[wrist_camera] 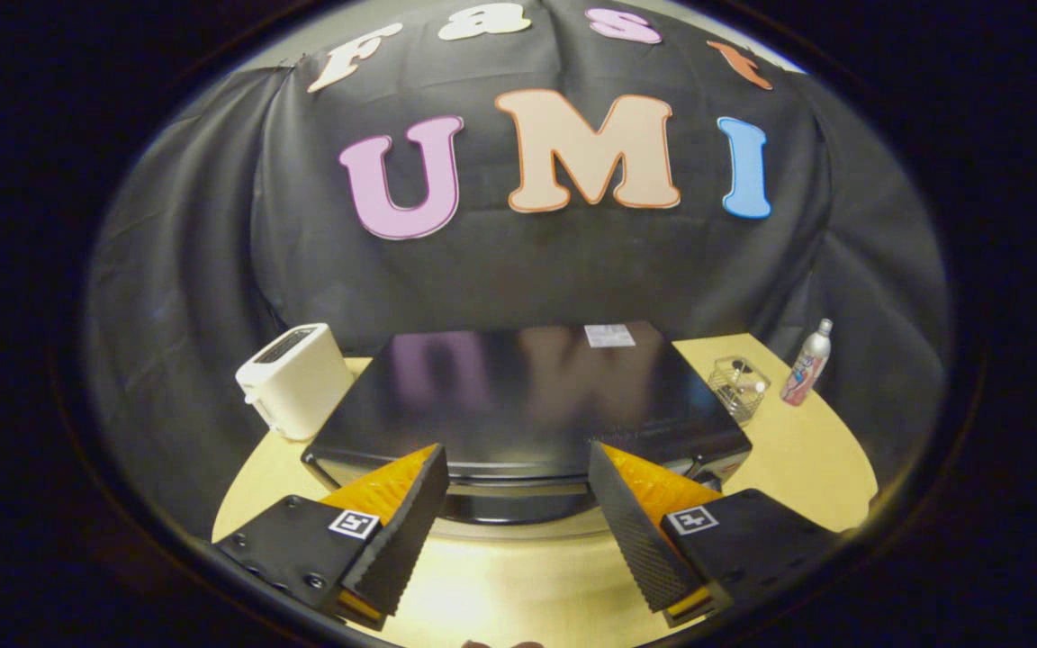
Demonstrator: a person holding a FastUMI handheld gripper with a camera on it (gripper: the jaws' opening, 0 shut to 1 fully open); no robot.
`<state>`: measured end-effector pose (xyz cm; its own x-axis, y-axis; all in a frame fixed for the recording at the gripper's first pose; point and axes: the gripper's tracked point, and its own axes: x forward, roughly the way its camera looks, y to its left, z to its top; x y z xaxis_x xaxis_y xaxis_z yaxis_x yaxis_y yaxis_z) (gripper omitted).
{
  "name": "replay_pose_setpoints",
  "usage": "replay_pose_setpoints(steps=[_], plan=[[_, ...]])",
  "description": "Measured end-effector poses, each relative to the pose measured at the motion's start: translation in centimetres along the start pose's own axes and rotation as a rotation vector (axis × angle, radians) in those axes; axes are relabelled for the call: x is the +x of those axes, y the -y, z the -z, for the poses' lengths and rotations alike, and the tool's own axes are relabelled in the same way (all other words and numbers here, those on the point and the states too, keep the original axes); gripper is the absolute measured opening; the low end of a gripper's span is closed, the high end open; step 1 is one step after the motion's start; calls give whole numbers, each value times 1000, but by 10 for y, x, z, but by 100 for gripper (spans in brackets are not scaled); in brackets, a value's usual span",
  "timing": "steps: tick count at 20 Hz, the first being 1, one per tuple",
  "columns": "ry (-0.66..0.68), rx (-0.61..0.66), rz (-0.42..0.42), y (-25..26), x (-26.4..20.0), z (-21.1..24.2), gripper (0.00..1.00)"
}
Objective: Open the toaster oven, put the food inside, and close the toaster oven door.
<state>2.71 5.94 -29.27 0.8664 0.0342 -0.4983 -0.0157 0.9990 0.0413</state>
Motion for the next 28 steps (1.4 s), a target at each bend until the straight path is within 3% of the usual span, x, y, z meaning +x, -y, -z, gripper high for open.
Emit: replay_pose_setpoints(steps=[16, 28], plan=[[8, 20, 18, 6, -1, 10, 100], [-29, 21, 22, 13, -56, 66, 100]])
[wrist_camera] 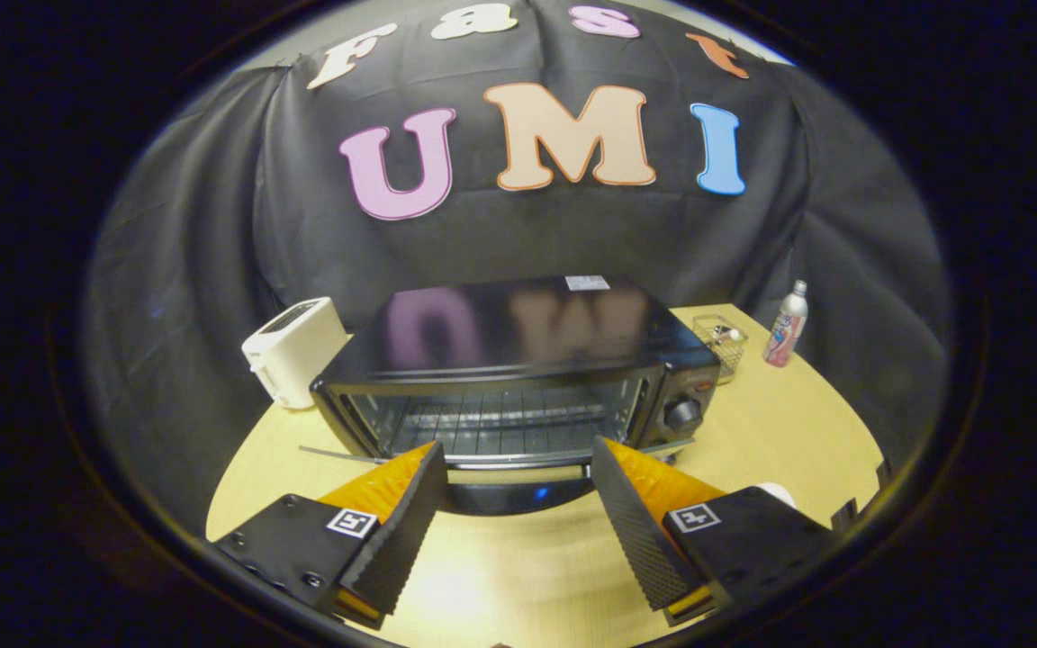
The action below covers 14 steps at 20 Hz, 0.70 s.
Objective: Open the toaster oven, put the food inside, and close the toaster oven door.
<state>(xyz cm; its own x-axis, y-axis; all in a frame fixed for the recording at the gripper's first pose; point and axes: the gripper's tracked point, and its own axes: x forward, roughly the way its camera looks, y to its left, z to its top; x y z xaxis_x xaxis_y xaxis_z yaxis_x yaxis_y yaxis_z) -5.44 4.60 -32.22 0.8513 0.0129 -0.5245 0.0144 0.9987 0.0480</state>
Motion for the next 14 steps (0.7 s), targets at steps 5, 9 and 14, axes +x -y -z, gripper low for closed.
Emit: replay_pose_setpoints(steps=[5, 9, 14], plan=[[-69, -13, 3, 6, -21, 49, 100], [-147, -36, 8, 9, -29, 83, 100], [-231, 35, 23, 9, -29, 114, 100]])
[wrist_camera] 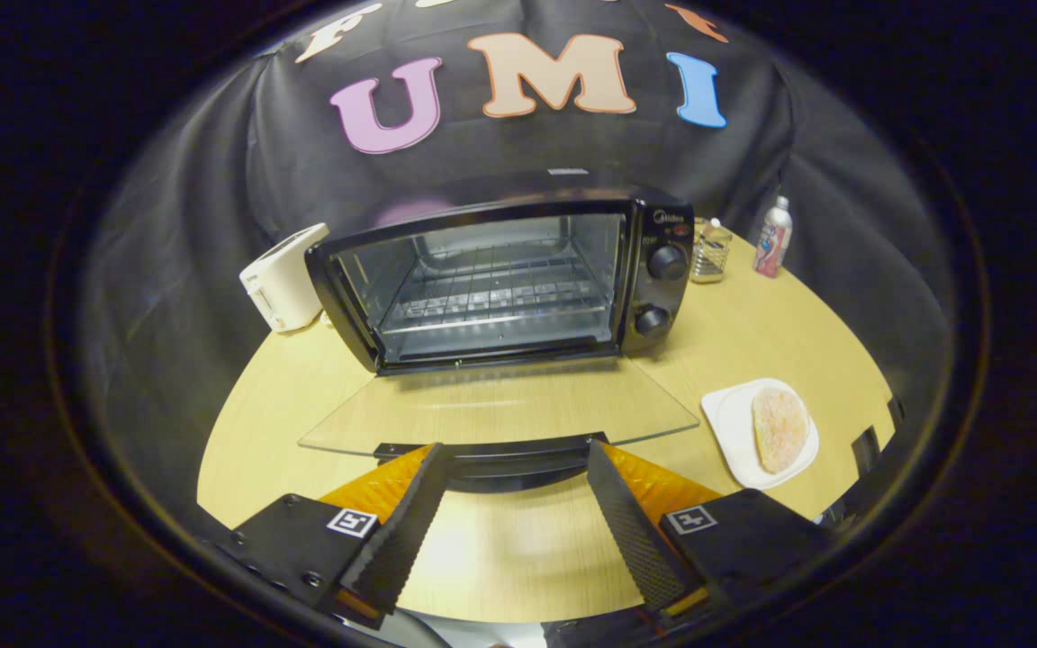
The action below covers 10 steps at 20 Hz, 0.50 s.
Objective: Open the toaster oven, put the food inside, and close the toaster oven door.
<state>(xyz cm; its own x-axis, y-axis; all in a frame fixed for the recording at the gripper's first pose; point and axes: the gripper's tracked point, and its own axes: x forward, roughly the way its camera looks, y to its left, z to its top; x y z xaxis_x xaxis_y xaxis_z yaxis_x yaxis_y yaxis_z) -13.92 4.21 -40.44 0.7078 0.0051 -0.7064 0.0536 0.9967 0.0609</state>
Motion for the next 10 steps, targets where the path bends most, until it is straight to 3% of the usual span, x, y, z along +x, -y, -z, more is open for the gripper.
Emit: replay_pose_setpoints(steps=[6, 10], plan=[[-131, -114, 15, 3, 19, 44, 100], [-151, -97, 12, 5, 23, 49, 100]])
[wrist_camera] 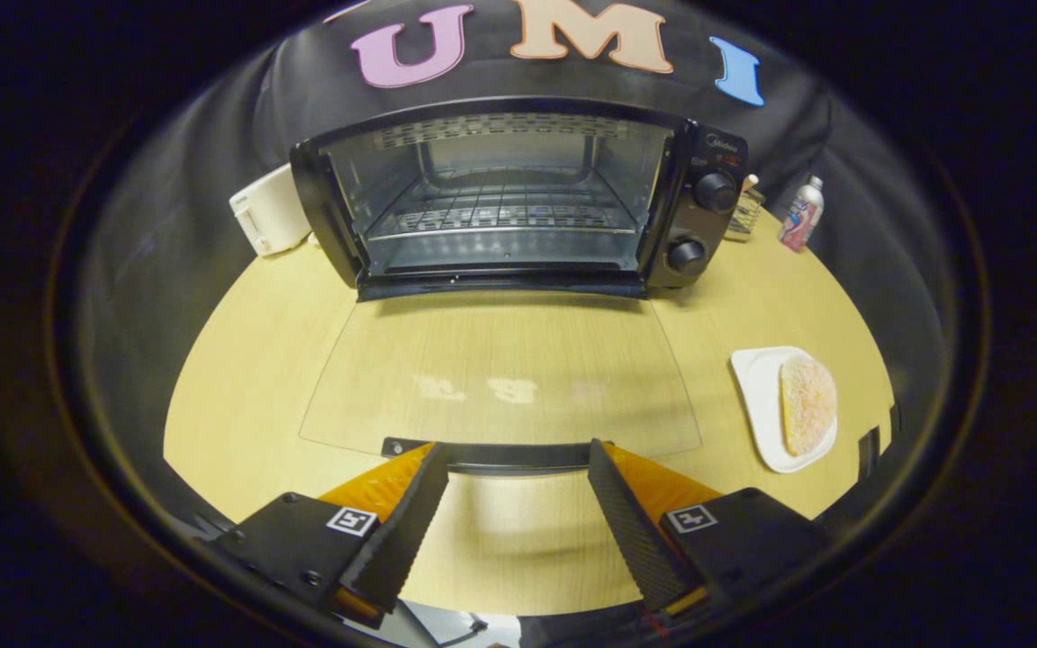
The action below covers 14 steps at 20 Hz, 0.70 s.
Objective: Open the toaster oven, put the food inside, and close the toaster oven door.
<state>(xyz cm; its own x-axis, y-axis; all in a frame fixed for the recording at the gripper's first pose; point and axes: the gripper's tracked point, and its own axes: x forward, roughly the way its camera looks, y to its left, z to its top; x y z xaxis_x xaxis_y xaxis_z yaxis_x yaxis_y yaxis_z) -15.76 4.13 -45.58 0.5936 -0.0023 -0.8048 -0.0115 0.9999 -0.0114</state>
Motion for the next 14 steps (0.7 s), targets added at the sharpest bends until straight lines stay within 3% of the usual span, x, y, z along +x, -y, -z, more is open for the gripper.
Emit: replay_pose_setpoints(steps=[4, 11, 14], plan=[[13, 40, -6, 1, -1, -3, 100], [121, 14, -125, -26, -24, -26, 96], [185, 25, -94, -20, -37, -49, 96]])
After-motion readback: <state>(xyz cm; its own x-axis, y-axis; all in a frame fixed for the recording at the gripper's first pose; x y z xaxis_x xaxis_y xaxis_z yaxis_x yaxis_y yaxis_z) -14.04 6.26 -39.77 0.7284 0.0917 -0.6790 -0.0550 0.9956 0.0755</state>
